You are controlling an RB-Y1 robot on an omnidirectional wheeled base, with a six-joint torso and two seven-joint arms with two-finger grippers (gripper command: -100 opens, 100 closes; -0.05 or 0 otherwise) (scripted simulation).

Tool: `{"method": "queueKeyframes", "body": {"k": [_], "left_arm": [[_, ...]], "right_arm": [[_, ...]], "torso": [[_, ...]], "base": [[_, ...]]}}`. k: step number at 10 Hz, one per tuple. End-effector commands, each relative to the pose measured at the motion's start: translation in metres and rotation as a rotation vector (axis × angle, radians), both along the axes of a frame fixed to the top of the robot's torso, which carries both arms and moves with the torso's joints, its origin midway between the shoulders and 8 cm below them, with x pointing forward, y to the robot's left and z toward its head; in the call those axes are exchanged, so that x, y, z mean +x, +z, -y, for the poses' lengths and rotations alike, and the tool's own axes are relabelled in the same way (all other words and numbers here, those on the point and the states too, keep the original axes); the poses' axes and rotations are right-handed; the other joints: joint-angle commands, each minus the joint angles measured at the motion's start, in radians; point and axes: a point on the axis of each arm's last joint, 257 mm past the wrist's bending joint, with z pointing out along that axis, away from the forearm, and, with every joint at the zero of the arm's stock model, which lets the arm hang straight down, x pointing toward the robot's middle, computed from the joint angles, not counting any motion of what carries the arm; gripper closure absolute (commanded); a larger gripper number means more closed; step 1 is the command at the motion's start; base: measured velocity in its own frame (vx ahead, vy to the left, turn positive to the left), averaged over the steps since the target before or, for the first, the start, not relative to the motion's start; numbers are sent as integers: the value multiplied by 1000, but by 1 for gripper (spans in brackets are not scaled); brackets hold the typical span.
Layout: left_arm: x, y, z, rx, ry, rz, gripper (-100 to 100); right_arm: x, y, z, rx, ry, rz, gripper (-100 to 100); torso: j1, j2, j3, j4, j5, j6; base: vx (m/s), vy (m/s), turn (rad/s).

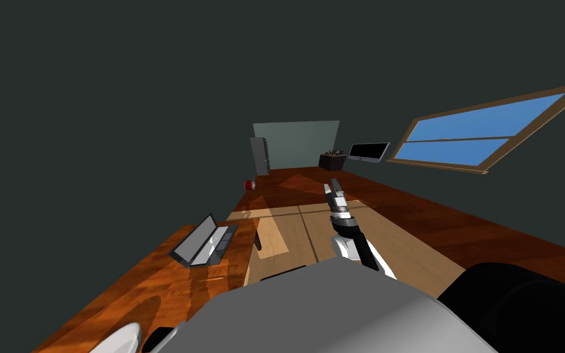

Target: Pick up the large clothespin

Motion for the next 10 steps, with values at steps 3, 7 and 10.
{"method": "queueKeyframes", "body": {"k": [3, 7, 10], "left_arm": [[15, -9, 17, -2, 63, 1, -100], [22, -12, 25, -3, 82, 0, -100], [19, -12, 26, -4, 88, -5, 100]], "right_arm": [[0, 0, 0, 0, 0, 0, 0], [0, 0, 0, 0, 0, 0, 0], [0, 0, 0, 0, 0, 0, 0]], "torso": [[2, 3, 1, 0, 0, 0], [1, 1, 1, 0, 0, 0], [0, -5, -2, 0, 1, 1]], "base": [[-118, 58, -186], [-78, 38, -112], [-7, 2, 8]]}}
